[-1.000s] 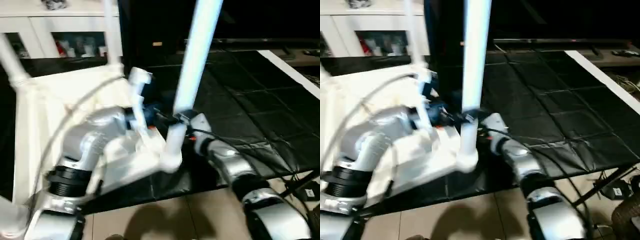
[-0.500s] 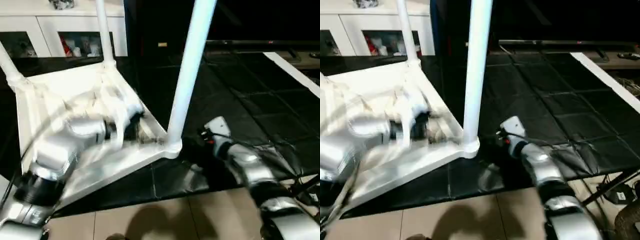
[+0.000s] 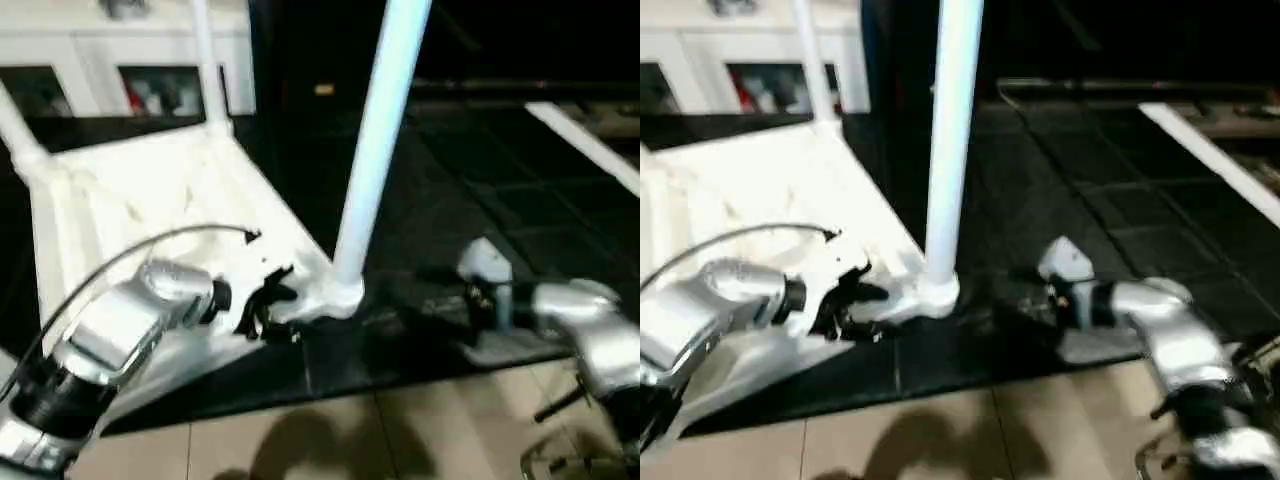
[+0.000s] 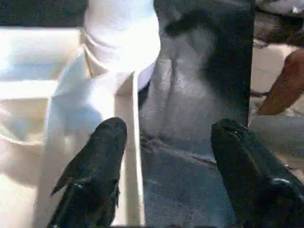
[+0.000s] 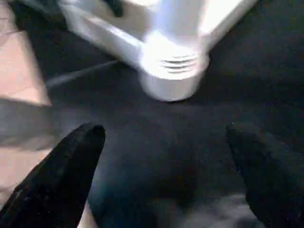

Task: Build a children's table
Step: Rotate table base

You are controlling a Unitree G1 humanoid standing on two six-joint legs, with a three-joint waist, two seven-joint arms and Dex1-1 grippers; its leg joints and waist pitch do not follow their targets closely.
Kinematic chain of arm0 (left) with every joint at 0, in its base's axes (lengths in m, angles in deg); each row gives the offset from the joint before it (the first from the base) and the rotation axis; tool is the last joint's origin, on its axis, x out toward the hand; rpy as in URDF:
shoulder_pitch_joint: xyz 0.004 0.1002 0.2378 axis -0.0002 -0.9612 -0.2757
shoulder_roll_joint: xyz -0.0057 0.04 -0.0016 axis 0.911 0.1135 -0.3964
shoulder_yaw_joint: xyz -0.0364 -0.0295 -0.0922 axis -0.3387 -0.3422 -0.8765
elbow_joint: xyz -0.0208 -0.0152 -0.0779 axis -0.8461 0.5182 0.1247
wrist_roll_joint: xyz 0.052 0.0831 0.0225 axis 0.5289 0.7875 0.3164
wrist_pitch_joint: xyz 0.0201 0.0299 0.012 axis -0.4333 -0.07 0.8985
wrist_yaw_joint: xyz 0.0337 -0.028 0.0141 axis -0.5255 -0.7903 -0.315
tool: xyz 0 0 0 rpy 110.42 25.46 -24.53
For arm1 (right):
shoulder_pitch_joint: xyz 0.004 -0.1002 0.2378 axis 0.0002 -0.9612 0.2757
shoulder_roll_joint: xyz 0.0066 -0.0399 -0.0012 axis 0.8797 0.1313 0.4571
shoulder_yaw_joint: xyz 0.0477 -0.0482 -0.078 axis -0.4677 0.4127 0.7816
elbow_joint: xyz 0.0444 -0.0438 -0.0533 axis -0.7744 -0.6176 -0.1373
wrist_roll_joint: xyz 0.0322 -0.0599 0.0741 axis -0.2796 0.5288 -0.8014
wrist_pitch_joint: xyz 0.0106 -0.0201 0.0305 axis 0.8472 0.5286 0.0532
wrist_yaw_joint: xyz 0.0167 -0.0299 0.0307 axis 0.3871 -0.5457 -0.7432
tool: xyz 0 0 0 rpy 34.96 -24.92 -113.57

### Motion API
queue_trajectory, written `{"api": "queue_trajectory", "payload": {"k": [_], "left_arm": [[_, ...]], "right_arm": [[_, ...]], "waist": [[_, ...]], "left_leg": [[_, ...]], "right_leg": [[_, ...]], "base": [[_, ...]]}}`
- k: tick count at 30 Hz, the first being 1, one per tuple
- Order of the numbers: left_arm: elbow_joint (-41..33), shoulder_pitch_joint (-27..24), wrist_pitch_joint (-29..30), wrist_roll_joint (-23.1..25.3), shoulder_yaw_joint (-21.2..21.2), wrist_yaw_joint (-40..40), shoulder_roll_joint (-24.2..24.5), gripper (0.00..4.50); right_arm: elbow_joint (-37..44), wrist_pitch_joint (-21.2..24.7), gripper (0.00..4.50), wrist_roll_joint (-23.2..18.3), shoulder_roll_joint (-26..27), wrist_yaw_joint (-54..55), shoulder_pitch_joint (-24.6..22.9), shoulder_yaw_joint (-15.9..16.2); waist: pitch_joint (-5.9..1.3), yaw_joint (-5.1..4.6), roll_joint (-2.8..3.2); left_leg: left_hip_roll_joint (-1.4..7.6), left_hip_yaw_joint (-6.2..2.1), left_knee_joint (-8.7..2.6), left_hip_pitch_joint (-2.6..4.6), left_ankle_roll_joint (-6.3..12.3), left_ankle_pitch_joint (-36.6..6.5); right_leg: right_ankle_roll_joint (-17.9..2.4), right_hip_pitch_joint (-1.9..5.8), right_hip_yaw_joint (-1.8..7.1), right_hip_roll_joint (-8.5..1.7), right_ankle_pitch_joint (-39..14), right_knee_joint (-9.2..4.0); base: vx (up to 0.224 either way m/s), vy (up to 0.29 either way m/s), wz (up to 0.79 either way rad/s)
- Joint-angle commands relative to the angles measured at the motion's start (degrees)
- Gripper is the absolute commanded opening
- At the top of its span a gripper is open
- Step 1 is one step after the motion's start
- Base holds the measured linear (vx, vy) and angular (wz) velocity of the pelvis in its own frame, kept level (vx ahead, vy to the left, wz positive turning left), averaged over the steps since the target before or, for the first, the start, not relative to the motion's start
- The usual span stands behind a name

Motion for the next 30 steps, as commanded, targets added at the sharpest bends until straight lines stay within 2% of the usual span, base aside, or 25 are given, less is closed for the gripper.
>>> {"api": "queue_trajectory", "payload": {"k": [1,3,4,5,7,11,17,18,22,23,24,25,26,27,29,30], "left_arm": [[0.09,0.35,0.66,1.80,1.38,1.34,0.25,3.11],[2.50,0.77,0.30,4.12,2.15,3.48,-0.36,2.82],[2.50,0.77,0.30,4.12,2.15,3.48,-0.36,2.82],[3.85,1.14,0.08,5.52,2.69,4.49,-0.51,2.79],[4.95,1.19,-0.50,6.12,2.73,4.77,-0.74,2.50],[5.88,1.27,-0.91,5.96,2.04,5.31,-1.61,2.21],[7.72,1.37,-4.27,6.90,2.46,4.59,-2.88,1.77],[8.06,1.33,-5.83,7.26,2.67,4.01,-2.91,1.58],[9.64,1.51,-12.19,8.76,4.09,1.69,-2.19,1.40],[10.64,1.53,-15.87,9.67,5.23,-0.37,-1.34,1.17],[10.79,1.52,-16.63,9.87,5.52,-0.87,-1.10,1.09],[11.69,1.31,-21.99,10.89,6.80,-3.66,-0.09,1.05],[12.15,1.16,-24.58,11.22,7.09,-4.74,0.14,1.05],[13.49,0.82,-29.89,11.59,7.30,-7.10,0.35,0.86],[15.46,1.34,-32.16,12.58,7.60,-7.34,0.34,0.64],[18.59,2.19,-36.83,14.11,8.31,-8.59,0.36,0.63]], "right_arm": [[3.16,2.10,4.50,-1.17,-1.10,-1.32,-0.27,0.46],[5.83,4.38,4.50,-2.05,-1.71,-1.83,-0.59,0.70],[5.83,4.38,4.50,-2.05,-1.71,-1.83,-0.59,0.70],[8.64,7.25,4.50,-3.26,-2.45,-2.26,-1.04,0.92],[10.70,8.91,4.50,-3.91,-2.67,-2.36,-1.31,1.27],[11.85,10.09,4.50,-4.38,-2.10,-1.56,-1.39,1.02],[13.33,11.81,4.50,-4.23,-1.91,-0.71,-1.80,1.04],[13.91,12.19,4.50,-4.45,-2.03,-0.44,-2.07,1.02],[13.87,11.82,4.50,-4.35,-2.00,-0.20,-2.14,0.90],[13.94,11.79,4.50,-4.26,-1.91,-0.16,-2.17,0.85],[13.96,11.79,4.50,-4.24,-1.89,-0.16,-2.18,0.84],[13.96,11.70,4.50,-4.20,-1.78,-0.14,-2.19,0.83],[13.94,11.64,4.50,-4.18,-1.73,-0.14,-2.18,0.82],[13.92,11.57,4.50,-4.18,-1.61,-0.09,-2.13,0.80],[14.03,11.56,4.50,-4.18,-1.51,0.01,-2.14,0.80],[14.02,11.38,4.50,-4.15,-1.36,0.25,-2.12,0.86]], "waist": [[-3.37,0.39,0.11],[-3.30,0.35,0.22],[-3.30,0.35,0.22],[-3.49,0.53,0.21],[-3.58,0.59,0.29],[-3.66,0.83,0.37],[-3.63,1.11,0.34],[-3.63,1.17,0.34],[-3.62,1.42,0.33],[-3.62,1.50,0.37],[-3.67,1.60,0.39],[-3.65,1.48,0.33],[-3.67,1.54,0.20],[-3.57,1.56,0.27],[-3.75,1.49,0.37],[-3.73,1.44,0.34]], "left_leg": [[0.39,0.02,-3.87,0.80,0.44,-15.04],[0.35,0.02,-3.82,0.91,0.29,-15.34],[0.35,0.02,-3.82,0.91,0.29,-15.34],[0.40,-0.09,-3.79,0.92,0.29,-14.86],[0.41,-0.11,-3.76,0.88,0.32,-14.02],[0.45,-0.09,-3.71,0.92,0.15,-13.79],[0.42,-0.13,-3.76,0.96,-0.22,-14.23],[0.46,-0.15,-3.78,0.96,-0.27,-14.16],[0.47,-0.15,-3.80,0.97,-0.27,-14.49],[0.44,-0.17,-3.81,0.96,-0.28,-14.53],[0.46,-0.25,-3.85,1.02,-0.34,-14.71],[0.46,-0.22,-3.89,0.94,-0.33,-14.72],[0.44,-0.27,-3.88,0.93,-0.26,-14.52],[0.42,-0.27,-3.91,0.90,-0.15,-14.67],[0.61,-0.23,-3.92,0.99,-0.74,-14.43],[0.58,-0.18,-3.90,0.97,-0.72,-14.41]], "right_leg": [[-9.17,2.65,2.23,-2.69,-16.40,-5.12],[-8.79,2.49,2.24,-2.56,-17.08,-5.29],[-8.79,2.49,2.24,-2.56,-17.08,-5.29],[-8.64,2.62,2.20,-2.66,-16.44,-5.18],[-9.14,2.60,2.19,-2.63,-14.49,-5.01],[-10.17,2.61,2.17,-2.76,-12.91,-4.84],[-9.32,2.64,2.20,-2.84,-14.21,-5.02],[-9.41,2.63,2.21,-2.85,-13.81,-4.98],[-9.00,2.60,2.22,-2.92,-14.35,-5.11],[-8.85,2.58,2.22,-2.93,-14.31,-5.15],[-8.72,2.58,2.21,-2.96,-14.36,-5.14],[-8.66,2.61,2.24,-2.91,-14.14,-5.11],[-8.56,2.65,2.22,-2.97,-14.10,-5.14],[-8.40,2.53,2.26,-3.02,-14.33,-5.32],[-8.75,2.64,2.30,-3.04,-12.81,-4.76],[-9.01,2.61,2.29,-2.99,-12.26,-4.73]], "base": [[0.000,0.000,0.00],[0.000,0.000,0.00],[0.000,0.000,0.00],[0.000,0.000,0.00],[0.000,0.000,0.00],[0.000,0.000,0.00],[0.000,0.000,0.00],[0.000,0.000,0.00],[0.000,0.000,0.00],[0.000,0.000,0.00],[0.000,0.000,0.00],[0.000,0.000,0.00],[0.000,0.000,0.00],[0.000,0.000,0.00],[0.000,0.000,0.00],[0.000,0.000,0.00]]}}
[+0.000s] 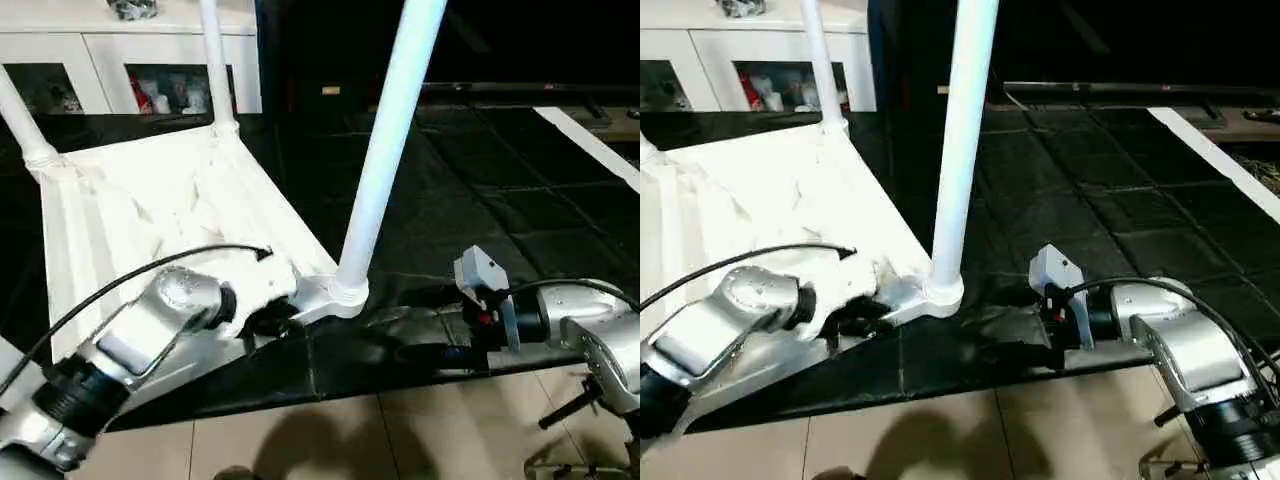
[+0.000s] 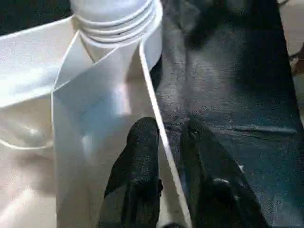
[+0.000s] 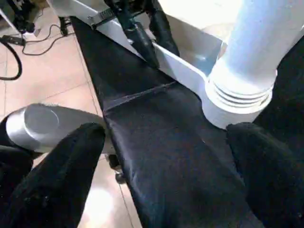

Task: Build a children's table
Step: Rotate table base

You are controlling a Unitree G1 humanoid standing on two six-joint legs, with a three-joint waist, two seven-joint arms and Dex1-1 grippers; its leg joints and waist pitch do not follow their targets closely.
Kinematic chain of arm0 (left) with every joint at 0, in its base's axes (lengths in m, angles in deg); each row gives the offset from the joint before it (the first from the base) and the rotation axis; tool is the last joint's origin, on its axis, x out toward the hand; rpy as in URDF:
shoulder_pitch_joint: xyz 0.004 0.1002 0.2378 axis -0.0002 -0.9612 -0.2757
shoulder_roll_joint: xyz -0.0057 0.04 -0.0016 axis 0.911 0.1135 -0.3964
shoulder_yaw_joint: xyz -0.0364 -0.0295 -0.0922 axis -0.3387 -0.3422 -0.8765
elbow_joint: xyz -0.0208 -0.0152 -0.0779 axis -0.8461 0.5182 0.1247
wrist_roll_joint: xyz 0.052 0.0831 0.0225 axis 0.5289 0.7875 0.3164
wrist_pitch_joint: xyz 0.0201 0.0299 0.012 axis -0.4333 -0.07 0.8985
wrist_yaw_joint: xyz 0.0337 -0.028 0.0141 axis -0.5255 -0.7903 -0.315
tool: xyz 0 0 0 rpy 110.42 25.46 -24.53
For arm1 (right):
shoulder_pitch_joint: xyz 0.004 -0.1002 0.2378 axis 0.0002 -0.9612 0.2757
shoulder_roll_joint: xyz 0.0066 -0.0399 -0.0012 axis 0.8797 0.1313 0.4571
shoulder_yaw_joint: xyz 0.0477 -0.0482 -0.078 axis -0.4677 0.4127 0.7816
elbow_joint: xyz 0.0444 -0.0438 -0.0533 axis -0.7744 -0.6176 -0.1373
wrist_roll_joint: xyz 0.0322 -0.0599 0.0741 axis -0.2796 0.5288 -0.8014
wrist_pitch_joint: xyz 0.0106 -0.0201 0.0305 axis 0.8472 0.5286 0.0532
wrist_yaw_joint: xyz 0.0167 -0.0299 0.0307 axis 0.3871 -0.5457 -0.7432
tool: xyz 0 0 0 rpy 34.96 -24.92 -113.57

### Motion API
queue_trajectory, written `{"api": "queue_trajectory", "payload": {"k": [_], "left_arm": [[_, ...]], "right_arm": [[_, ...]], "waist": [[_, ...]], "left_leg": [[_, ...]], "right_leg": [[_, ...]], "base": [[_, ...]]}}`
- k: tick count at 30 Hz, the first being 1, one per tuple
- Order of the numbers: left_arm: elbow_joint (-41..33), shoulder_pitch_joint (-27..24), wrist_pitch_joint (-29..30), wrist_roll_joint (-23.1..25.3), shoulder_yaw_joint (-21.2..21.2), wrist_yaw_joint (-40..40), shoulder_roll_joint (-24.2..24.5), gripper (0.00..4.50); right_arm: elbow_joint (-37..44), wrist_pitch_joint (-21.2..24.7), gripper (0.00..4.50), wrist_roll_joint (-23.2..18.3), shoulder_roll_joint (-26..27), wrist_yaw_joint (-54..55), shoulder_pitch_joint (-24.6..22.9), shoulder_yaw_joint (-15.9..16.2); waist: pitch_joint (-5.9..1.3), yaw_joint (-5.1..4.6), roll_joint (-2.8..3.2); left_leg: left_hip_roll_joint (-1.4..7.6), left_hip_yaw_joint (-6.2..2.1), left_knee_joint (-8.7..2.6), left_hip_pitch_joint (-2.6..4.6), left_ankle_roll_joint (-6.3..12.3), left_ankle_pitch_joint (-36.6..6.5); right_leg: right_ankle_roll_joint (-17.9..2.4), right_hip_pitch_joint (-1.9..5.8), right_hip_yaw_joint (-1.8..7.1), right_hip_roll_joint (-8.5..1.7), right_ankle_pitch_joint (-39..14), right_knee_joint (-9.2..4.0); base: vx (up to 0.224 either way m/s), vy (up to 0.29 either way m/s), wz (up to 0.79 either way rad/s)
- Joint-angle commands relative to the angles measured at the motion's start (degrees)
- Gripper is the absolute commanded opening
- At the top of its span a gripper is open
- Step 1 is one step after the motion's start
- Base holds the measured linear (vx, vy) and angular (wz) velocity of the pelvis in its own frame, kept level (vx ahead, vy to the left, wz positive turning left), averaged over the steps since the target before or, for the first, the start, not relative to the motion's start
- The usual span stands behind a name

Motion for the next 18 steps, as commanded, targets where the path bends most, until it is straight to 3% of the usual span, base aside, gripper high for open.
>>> {"api": "queue_trajectory", "payload": {"k": [1,3,7,10,14,18], "left_arm": [[3.42,1.71,-5.87,2.16,1.32,-1.91,0.23,0.60],[7.12,2.47,-12.89,2.44,1.41,-4.61,-0.44,0.42],[10.07,3.26,-19.13,3.00,1.81,-7.43,-0.77,0.22],[11.12,3.09,-22.85,3.02,1.79,-9.54,-1.34,0.16],[14.88,4.04,-25.51,4.67,1.50,-8.76,-2.26,0.07],[24.40,7.32,-24.26,7.95,-0.30,-3.84,-3.11,0.01]], "right_arm": [[1.36,-0.08,4.50,-0.08,-0.05,0.44,-0.20,-0.23],[1.15,-0.54,4.50,0.08,0.17,0.62,-0.18,-0.11],[1.00,-0.73,4.50,0.09,0.25,0.70,-0.20,-0.17],[0.97,-0.75,4.50,0.06,0.23,0.76,-0.30,-0.20],[0.92,-0.68,4.50,0.05,0.19,0.82,-0.37,-0.25],[0.59,-0.83,4.50,0.34,0.29,1.10,-0.55,-0.15]], "waist": [[-3.60,0.23,0.24],[-3.58,0.42,0.38],[-3.58,1.18,0.48],[-3.66,1.89,0.71],[-3.80,2.28,0.70],[-3.74,2.88,0.54]], "left_leg": [[0.49,-0.14,-3.93,0.99,-0.49,-14.52],[0.55,-0.05,-3.90,1.27,-0.73,-15.50],[0.80,-0.10,-4.06,1.54,-1.31,-16.95],[0.94,-0.02,-4.07,1.94,-1.64,-17.39],[0.97,-0.06,-4.11,1.70,-1.64,-16.53],[0.80,-0.07,-4.09,1.81,-1.99,-17.90]], "right_leg": [[-8.82,2.59,2.29,-2.99,-12.90,-5.02],[-8.66,2.40,2.38,-3.11,-14.33,-5.07],[-8.02,2.25,2.44,-3.33,-16.95,-5.14],[-8.74,1.96,2.54,-3.32,-15.30,-5.01],[-9.42,2.23,2.51,-3.33,-12.60,-4.62],[-8.44,2.33,2.51,-3.63,-15.69,-4.94]], "base": [[0.000,0.000,0.00],[0.000,0.000,0.00],[0.000,0.000,0.00],[0.000,0.000,0.00],[0.000,0.000,0.00],[0.000,0.000,0.00]]}}
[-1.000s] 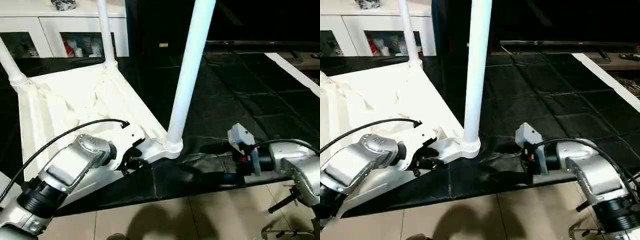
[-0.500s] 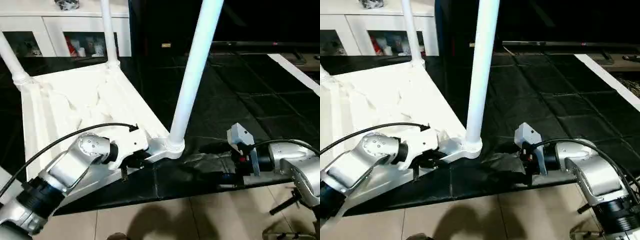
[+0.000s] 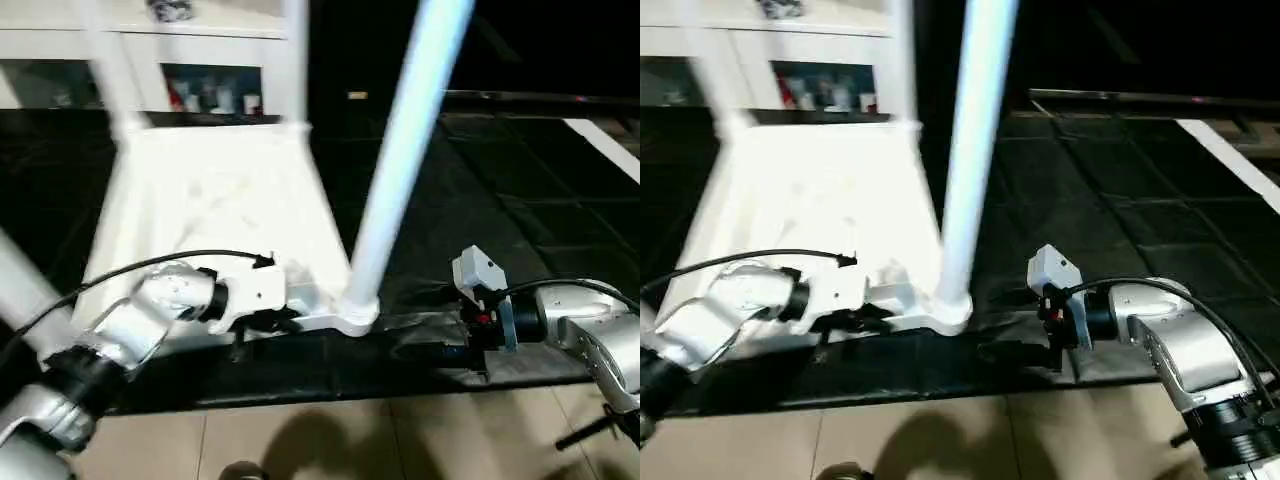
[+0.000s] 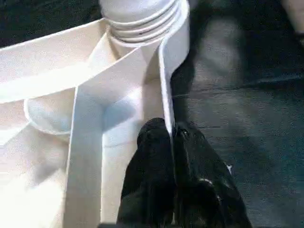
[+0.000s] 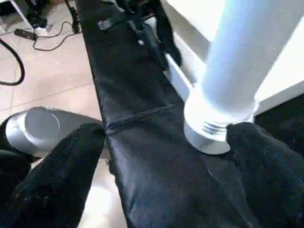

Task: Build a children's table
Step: Rotate table base, then rotate leg to tighten

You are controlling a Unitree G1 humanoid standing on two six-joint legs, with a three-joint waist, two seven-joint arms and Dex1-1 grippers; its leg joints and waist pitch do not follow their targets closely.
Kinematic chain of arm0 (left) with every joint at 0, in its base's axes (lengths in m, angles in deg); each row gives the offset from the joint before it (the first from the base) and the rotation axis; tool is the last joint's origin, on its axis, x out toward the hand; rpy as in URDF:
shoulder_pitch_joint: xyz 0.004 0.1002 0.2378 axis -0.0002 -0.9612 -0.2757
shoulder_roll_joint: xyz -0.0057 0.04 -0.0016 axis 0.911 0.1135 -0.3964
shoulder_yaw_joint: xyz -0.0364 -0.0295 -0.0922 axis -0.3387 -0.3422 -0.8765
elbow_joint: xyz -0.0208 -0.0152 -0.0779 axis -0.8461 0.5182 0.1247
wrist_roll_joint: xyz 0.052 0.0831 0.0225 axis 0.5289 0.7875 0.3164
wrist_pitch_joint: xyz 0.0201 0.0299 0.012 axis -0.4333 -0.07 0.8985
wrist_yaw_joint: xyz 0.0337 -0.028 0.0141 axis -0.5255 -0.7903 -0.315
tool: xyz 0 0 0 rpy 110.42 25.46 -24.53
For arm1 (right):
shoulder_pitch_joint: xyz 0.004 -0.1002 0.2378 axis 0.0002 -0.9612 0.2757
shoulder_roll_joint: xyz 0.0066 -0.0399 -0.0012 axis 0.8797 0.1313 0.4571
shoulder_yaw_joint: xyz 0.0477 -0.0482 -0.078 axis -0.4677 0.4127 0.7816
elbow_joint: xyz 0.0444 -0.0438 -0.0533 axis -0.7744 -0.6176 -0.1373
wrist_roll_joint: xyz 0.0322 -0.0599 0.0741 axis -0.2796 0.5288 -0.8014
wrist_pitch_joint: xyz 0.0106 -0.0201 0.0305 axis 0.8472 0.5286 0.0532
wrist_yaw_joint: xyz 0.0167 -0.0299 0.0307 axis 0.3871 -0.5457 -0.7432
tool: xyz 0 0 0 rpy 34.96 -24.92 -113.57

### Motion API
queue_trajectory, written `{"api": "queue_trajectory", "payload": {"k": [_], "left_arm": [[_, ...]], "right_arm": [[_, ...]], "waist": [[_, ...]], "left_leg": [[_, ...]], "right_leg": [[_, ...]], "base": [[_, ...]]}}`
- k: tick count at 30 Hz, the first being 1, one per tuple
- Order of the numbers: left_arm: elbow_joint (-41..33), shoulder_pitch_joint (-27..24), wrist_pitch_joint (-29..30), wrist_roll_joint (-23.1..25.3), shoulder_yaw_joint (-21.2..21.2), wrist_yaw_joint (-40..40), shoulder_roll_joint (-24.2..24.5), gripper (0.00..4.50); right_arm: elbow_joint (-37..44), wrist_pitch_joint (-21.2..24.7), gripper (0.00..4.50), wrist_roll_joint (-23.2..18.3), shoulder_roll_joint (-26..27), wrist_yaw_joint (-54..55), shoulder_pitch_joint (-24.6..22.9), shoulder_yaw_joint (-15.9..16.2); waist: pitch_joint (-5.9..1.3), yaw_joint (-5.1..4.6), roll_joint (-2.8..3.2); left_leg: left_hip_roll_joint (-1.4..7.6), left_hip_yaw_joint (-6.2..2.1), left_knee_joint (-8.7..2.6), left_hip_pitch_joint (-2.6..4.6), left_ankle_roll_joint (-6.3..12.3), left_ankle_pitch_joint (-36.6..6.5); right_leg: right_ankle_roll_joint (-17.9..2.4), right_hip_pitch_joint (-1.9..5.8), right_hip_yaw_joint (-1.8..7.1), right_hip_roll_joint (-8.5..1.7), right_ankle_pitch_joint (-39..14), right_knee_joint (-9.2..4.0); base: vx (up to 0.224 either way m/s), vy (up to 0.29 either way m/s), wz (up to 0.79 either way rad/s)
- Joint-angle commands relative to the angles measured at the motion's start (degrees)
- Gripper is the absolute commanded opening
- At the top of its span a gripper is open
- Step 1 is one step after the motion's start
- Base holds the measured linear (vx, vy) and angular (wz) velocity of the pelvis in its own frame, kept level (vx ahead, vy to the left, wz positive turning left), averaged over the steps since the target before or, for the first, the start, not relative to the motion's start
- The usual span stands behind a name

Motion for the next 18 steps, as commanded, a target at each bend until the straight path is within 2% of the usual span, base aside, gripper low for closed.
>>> {"api": "queue_trajectory", "payload": {"k": [1,2,3,4,6,8,9,11,13,15,17,18], "left_arm": [[3.70,1.09,1.97,1.98,-1.05,0.50,0.91,0.01],[3.70,1.09,1.97,1.98,-1.05,0.50,0.91,0.01],[4.15,0.95,4.90,0.12,-2.32,-2.32,1.71,0.01],[4.07,0.85,5.64,-0.45,-2.60,-3.29,1.98,0.01],[3.84,0.56,6.18,-2.31,-3.69,-5.76,2.16,0.01],[3.82,0.54,6.03,-4.06,-5.05,-6.40,1.39,0.01],[4.05,0.67,5.82,-4.59,-5.54,-6.43,0.95,0.01],[4.01,0.69,5.63,-5.40,-5.90,-7.24,0.55,0.01],[2.46,0.23,8.45,-7.84,-6.80,-9.48,-0.20,0.01],[2.44,0.44,9.85,-7.89,-7.43,-9.25,-0.85,0.01],[2.72,0.65,9.95,-7.75,-7.67,-8.82,-1.22,0.01],[3.36,1.09,10.56,-7.94,-8.33,-8.16,-2.07,0.28]], "right_arm": [[0.55,-0.28,4.50,0.32,-0.15,0.34,-0.55,-0.08],[0.55,-0.28,4.50,0.32,-0.15,0.34,-0.55,-0.08],[0.37,-0.39,4.50,0.47,0.08,0.54,-0.61,0.09],[0.29,-0.44,4.50,0.51,0.17,0.59,-0.62,0.14],[0.09,-0.44,4.50,0.47,0.41,0.68,-0.61,0.20],[-0.18,-0.51,4.50,0.48,0.57,0.79,-0.52,0.26],[-0.31,-0.53,4.50,0.46,0.62,0.84,-0.46,0.28],[-0.42,-0.54,4.50,0.42,0.67,0.90,-0.42,0.26],[-0.77,-0.43,4.50,0.39,0.92,1.35,-0.37,0.05],[-1.13,-0.66,4.50,0.29,1.49,1.69,-0.17,-0.06],[-1.38,-0.95,4.50,0.30,1.92,2.01,0.01,-0.15],[-1.76,-1.35,4.50,0.42,2.60,2.61,0.34,-0.28]], "waist": [[-3.53,-0.64,0.20],[-3.53,-0.64,0.20],[-3.45,-0.90,0.14],[-3.47,-1.07,0.06],[-3.37,-1.94,0.06],[-3.52,-2.17,0.12],[-3.57,-2.27,-0.08],[-3.71,-2.25,0.07],[-3.82,-2.14,0.12],[-3.93,-2.06,0.16],[-3.94,-1.88,0.15],[-3.90,-1.82,0.14]], "left_leg": [[0.82,-0.34,-4.30,1.22,-2.16,-17.74],[0.82,-0.34,-4.30,1.22,-2.16,-17.74],[0.80,-0.45,-4.45,1.19,-2.31,-18.40],[0.77,-0.40,-4.42,1.33,-2.33,-18.44],[0.70,-0.58,-4.56,0.92,-2.27,-18.25],[0.72,-0.49,-4.44,1.08,-2.06,-17.88],[0.70,-0.31,-4.26,1.26,-1.67,-17.31],[0.78,-0.20,-4.15,1.24,-1.26,-15.82],[0.79,-0.12,-4.04,1.22,-1.00,-14.57],[0.84,0.04,-3.89,1.25,-0.64,-13.02],[0.80,0.08,-3.82,1.18,-0.30,-12.79],[0.79,0.10,-3.82,1.23,-0.32,-13.08]], "right_leg": [[-7.77,2.35,2.32,-3.58,-17.19,-4.99],[-7.77,2.35,2.32,-3.58,-17.19,-4.99],[-6.83,2.26,2.25,-3.57,-19.31,-5.25],[-6.87,2.19,2.29,-3.62,-19.60,-5.29],[-7.27,2.41,2.19,-3.56,-19.73,-5.23],[-7.82,2.28,2.24,-3.48,-18.38,-5.14],[-8.63,2.12,2.30,-3.41,-16.85,-5.05],[-9.78,2.22,2.35,-3.34,-13.72,-4.78],[-10.70,2.28,2.34,-3.31,-11.32,-4.45],[-11.89,2.27,2.35,-3.13,-7.78,-4.12],[-12.12,2.33,2.34,-3.21,-7.05,-4.07],[-12.05,2.30,2.34,-3.25,-7.64,-4.13]], "base": [[0.000,0.000,0.00],[0.000,0.000,0.00],[0.000,0.000,0.00],[0.000,0.000,0.00],[0.000,0.000,0.00],[0.000,0.000,0.00],[0.000,0.000,0.00],[0.000,0.000,0.00],[0.000,0.000,0.00],[0.000,0.000,0.00],[0.000,0.000,0.00],[0.000,0.000,0.00]]}}
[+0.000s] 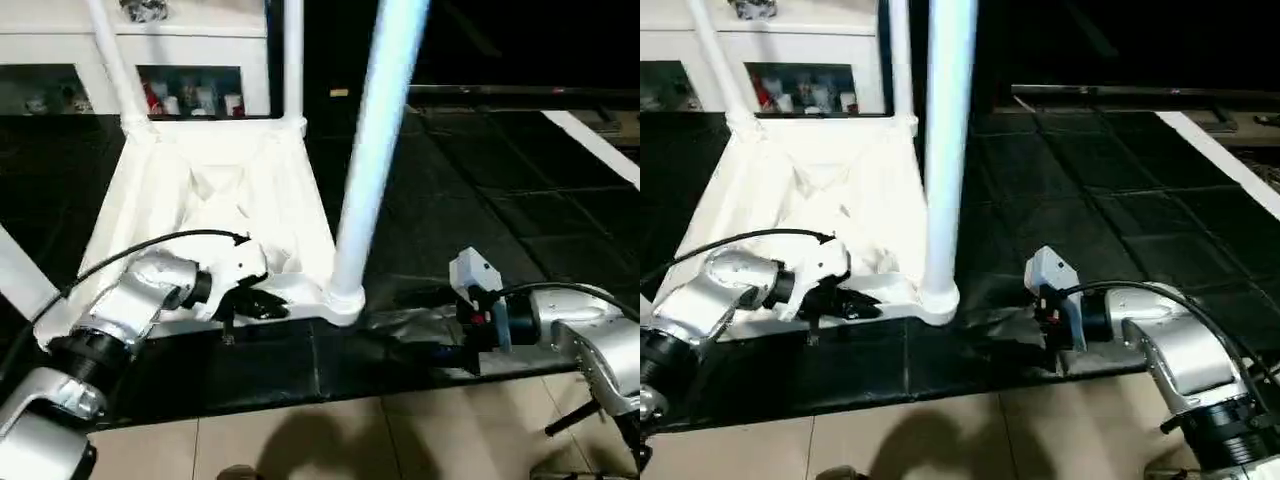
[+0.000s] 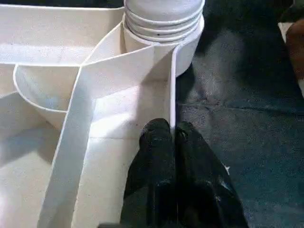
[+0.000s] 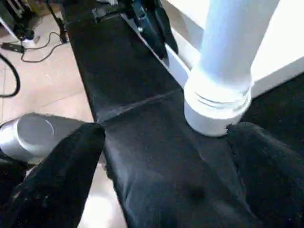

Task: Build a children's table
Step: Rotate leg to tighten

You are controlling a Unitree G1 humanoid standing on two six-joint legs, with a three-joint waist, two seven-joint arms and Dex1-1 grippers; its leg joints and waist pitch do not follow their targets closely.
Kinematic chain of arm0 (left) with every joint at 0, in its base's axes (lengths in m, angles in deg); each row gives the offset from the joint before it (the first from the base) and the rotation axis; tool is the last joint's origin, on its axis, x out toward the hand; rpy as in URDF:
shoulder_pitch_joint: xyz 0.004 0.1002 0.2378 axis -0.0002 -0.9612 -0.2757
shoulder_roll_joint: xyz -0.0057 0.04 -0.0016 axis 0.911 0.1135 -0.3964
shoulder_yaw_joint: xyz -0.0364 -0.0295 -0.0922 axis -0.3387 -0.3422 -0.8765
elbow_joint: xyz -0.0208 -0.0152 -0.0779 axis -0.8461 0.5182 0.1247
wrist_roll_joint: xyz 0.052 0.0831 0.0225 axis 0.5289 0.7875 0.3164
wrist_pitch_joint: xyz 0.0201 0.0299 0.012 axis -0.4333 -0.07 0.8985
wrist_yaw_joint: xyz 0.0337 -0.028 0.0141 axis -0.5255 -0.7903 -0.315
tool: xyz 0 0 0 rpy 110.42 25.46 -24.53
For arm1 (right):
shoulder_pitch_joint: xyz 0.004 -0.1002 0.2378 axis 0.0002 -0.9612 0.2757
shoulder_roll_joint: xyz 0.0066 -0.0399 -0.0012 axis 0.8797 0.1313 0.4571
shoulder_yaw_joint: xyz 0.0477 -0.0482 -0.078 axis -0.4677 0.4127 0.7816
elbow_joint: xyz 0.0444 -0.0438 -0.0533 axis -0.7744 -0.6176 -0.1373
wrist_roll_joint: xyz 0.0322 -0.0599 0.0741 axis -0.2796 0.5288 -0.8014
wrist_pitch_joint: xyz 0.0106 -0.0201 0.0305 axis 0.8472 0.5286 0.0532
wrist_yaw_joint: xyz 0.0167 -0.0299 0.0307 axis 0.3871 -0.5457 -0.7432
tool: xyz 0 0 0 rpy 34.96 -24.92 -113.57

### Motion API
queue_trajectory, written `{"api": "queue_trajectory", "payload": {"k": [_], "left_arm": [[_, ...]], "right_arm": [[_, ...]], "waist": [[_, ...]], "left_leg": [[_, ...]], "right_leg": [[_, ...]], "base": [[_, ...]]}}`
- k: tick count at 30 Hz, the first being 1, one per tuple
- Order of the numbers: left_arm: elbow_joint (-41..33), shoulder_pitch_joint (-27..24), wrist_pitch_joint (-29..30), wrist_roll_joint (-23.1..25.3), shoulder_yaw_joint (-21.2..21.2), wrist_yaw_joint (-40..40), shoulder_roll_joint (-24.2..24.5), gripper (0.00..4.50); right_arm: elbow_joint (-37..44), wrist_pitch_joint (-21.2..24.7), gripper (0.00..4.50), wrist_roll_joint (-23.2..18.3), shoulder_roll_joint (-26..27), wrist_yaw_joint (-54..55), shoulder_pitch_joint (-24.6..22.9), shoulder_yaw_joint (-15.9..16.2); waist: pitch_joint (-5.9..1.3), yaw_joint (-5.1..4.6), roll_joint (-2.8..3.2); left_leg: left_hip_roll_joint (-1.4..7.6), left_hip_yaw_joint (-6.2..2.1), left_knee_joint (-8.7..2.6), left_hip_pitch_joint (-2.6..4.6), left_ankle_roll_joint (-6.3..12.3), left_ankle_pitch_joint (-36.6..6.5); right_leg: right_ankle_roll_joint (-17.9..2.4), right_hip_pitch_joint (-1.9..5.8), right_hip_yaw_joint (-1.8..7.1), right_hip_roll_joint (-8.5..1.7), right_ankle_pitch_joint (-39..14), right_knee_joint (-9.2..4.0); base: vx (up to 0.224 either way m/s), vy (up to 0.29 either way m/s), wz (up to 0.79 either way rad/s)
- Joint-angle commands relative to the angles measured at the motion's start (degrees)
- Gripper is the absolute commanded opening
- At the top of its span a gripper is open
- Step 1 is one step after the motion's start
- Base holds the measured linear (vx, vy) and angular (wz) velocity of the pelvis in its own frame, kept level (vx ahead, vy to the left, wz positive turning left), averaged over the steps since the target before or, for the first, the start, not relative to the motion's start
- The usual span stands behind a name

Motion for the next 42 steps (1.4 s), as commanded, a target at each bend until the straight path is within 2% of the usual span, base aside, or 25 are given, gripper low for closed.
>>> {"api": "queue_trajectory", "payload": {"k": [1,2,3,7,12,13,14,20,21,23,24,26,27,28,31,32,33,36,38,39,41,42], "left_arm": [[-0.22,1.39,0.59,-1.47,-1.60,0.95,-1.47,0.28],[0.29,1.61,0.42,-1.02,-1.62,1.26,-1.82,0.44],[0.83,1.78,0.13,0.09,-1.15,1.56,-1.90,0.55],[1.16,1.64,-0.32,2.32,-0.25,2.37,-1.50,0.58],[1.28,1.85,2.03,2.44,-0.98,2.52,-2.02,0.58],[1.35,1.87,2.33,2.63,-1.11,2.53,-2.14,0.30],[1.48,1.89,2.45,2.83,-1.21,2.75,-2.24,0.23],[2.84,2.23,1.44,2.83,-2.44,3.49,-3.18,0.09],[2.90,2.38,0.80,1.79,-3.27,2.53,-3.87,0.09],[2.45,2.16,0.43,1.17,-3.27,1.02,-3.96,0.09],[1.95,1.89,0.16,0.88,-2.89,-0.42,-3.82,0.09],[0.83,1.21,-0.66,0.59,-1.81,-3.64,-3.36,0.09],[0.48,0.98,-1.01,0.58,-1.41,-4.81,-3.21,0.09],[-0.05,0.70,-1.40,0.70,-0.64,-6.36,-2.90,0.09],[-0.25,0.53,-3.12,1.87,0.97,-8.55,-2.38,0.09],[0.28,0.64,-4.61,2.87,1.68,-9.26,-2.27,0.09],[1.02,0.80,-6.45,3.95,2.46,-10.14,-2.24,0.09],[1.83,1.25,-7.95,4.99,3.34,-11.07,-2.25,0.09],[2.33,1.61,-8.62,5.47,3.71,-11.58,-2.32,0.09],[2.78,1.93,-9.25,5.87,3.77,-11.93,-2.51,0.03],[3.04,2.34,-9.93,6.12,3.82,-12.53,-2.70,0.03],[2.87,2.47,-10.06,6.15,3.85,-12.86,-2.78,0.00]], "right_arm": [[-0.59,-0.95,4.50,0.66,0.27,1.02,0.77,-0.22],[-0.90,-1.17,4.50,0.94,0.39,1.13,1.01,-0.07],[-1.25,-1.33,4.50,1.21,0.45,1.14,1.27,0.11],[-1.39,-1.39,4.50,1.19,0.34,0.92,1.38,0.22],[-1.54,-1.82,4.50,1.56,0.35,0.95,1.16,0.35],[-1.61,-1.93,4.50,1.59,0.38,0.98,1.16,0.38],[-1.62,-1.97,4.50,1.58,0.41,1.00,1.14,0.41],[-1.75,-2.61,4.50,1.99,0.60,1.19,1.05,0.35],[-2.68,-4.71,4.50,2.99,1.21,2.22,1.29,0.14],[-3.95,-5.68,4.50,3.44,2.03,3.53,1.85,-0.28],[-5.30,-6.53,4.50,3.74,2.61,4.35,2.46,-0.65],[-8.08,-8.02,4.50,4.16,3.55,5.54,3.65,-1.27],[-9.05,-8.55,4.50,4.27,3.79,5.78,4.04,-1.44],[-9.92,-9.05,4.50,4.07,3.87,5.24,4.39,-1.53],[-11.12,-10.43,4.50,3.59,3.88,3.27,4.91,-1.49],[-12.05,-10.85,4.50,2.31,4.61,1.84,5.35,-1.93],[-13.43,-11.28,4.50,0.43,5.80,-0.23,6.18,-2.47],[-15.04,-11.69,4.50,-1.10,6.85,-3.26,7.33,-2.22],[-16.16,-11.96,4.50,-1.39,7.13,-5.57,8.16,-1.40],[-17.52,-12.79,4.32,-1.02,7.29,-7.09,8.94,-0.51],[-19.86,-13.65,4.32,-0.06,7.60,-8.17,10.21,0.56],[-21.44,-13.98,4.18,0.25,7.90,-8.87,11.01,0.91]], "waist": [[-3.79,-0.16,0.18],[-3.74,-0.10,0.36],[-3.74,-0.08,0.27],[-3.65,-0.14,0.14],[-3.67,-0.15,0.15],[-3.70,-0.15,0.12],[-3.68,-0.16,0.14],[-3.58,-0.18,0.05],[-3.62,-0.12,0.04],[-3.68,-0.21,-0.01],[-3.70,-0.34,-0.17],[-3.82,-0.41,-0.13],[-3.94,-0.50,0.00],[-3.94,-0.49,-0.19],[-4.00,-0.20,-0.02],[-3.95,-0.02,-0.18],[-3.96,0.08,-0.06],[-3.81,0.20,0.03],[-3.78,0.21,0.04],[-3.78,0.29,-0.07],[-3.78,0.26,-0.19],[-3.73,0.37,-0.13]], "left_leg": [[0.77,0.08,-3.71,1.16,-0.42,-13.41],[0.83,0.00,-3.80,1.27,-0.70,-14.10],[0.87,-0.01,-3.81,1.30,-0.96,-14.63],[0.80,-0.13,-3.93,1.22,-1.11,-15.42],[0.84,-0.14,-3.94,1.23,-1.10,-15.05],[0.84,-0.14,-3.92,1.24,-1.06,-14.95],[0.83,-0.13,-3.92,1.23,-1.03,-14.93],[0.79,-0.11,-3.95,1.22,-0.88,-15.42],[0.83,-0.17,-3.95,1.13,-0.97,-15.20],[0.78,-0.16,-3.92,1.14,-1.08,-15.10],[0.73,-0.13,-3.94,1.11,-1.00,-14.76],[0.68,-0.08,-3.83,1.13,-0.86,-14.07],[0.69,-0.05,-3.79,1.15,-0.82,-13.28],[0.79,0.02,-3.73,1.08,-0.54,-12.17],[0.84,0.17,-3.55,1.19,0.28,-11.38],[0.89,0.25,-3.52,1.21,0.64,-11.69],[0.89,0.22,-3.53,1.15,0.89,-12.46],[1.07,0.17,-3.72,1.33,0.35,-13.91],[1.10,0.13,-3.79,1.33,0.10,-14.56],[1.05,0.13,-3.76,1.34,-0.09,-15.32],[1.10,0.07,-3.83,1.31,-0.34,-15.00],[1.11,0.14,-3.83,1.44,-0.39,-14.84]], "right_leg": [[-11.93,2.63,2.36,-3.32,-8.43,-4.19],[-11.62,2.60,2.34,-3.38,-9.89,-4.32],[-11.47,2.61,2.36,-3.40,-10.50,-4.40],[-9.86,2.74,2.40,-3.46,-12.92,-4.69],[-9.96,2.65,2.37,-3.40,-12.71,-4.62],[-10.01,2.67,2.38,-3.40,-12.51,-4.60],[-10.10,2.66,2.38,-3.40,-12.41,-4.60],[-10.02,2.64,2.37,-3.40,-13.24,-4.82],[-9.81,2.67,2.38,-3.54,-13.44,-4.78],[-9.75,2.68,2.36,-3.57,-13.54,-4.78],[-9.79,2.68,2.32,-3.54,-13.51,-4.80],[-10.26,2.61,2.32,-3.48,-12.36,-4.65],[-10.75,2.64,2.31,-3.35,-10.98,-4.45],[-11.37,2.67,2.37,-3.28,-8.46,-4.19],[-12.46,2.58,2.35,-3.20,-5.79,-3.84],[-12.46,2.57,2.35,-3.22,-5.78,-3.90],[-12.53,2.61,2.31,-3.38,-6.68,-3.93],[-12.13,2.46,2.30,-3.40,-9.04,-4.13],[-12.16,2.45,2.26,-3.47,-10.00,-4.19],[-11.90,2.43,2.24,-3.54,-11.72,-4.32],[-11.90,2.45,2.23,-3.63,-11.94,-4.26],[-11.78,2.32,2.31,-3.59,-11.95,-4.37]], "base": [[0.000,0.000,0.00],[0.000,0.000,0.00],[0.000,0.000,0.00],[0.000,0.000,0.00],[0.000,0.000,0.00],[0.000,0.000,0.00],[0.000,0.000,0.00],[0.000,0.000,0.00],[0.000,0.000,0.00],[0.000,0.000,0.00],[0.000,0.000,0.00],[0.000,0.000,0.00],[0.000,0.000,0.00],[0.000,0.000,0.00],[0.000,0.000,0.00],[0.000,0.000,0.00],[0.000,0.000,0.00],[0.000,0.000,0.00],[0.000,0.000,0.00],[0.000,0.000,0.00],[0.000,0.000,0.00],[0.000,0.000,0.00]]}}
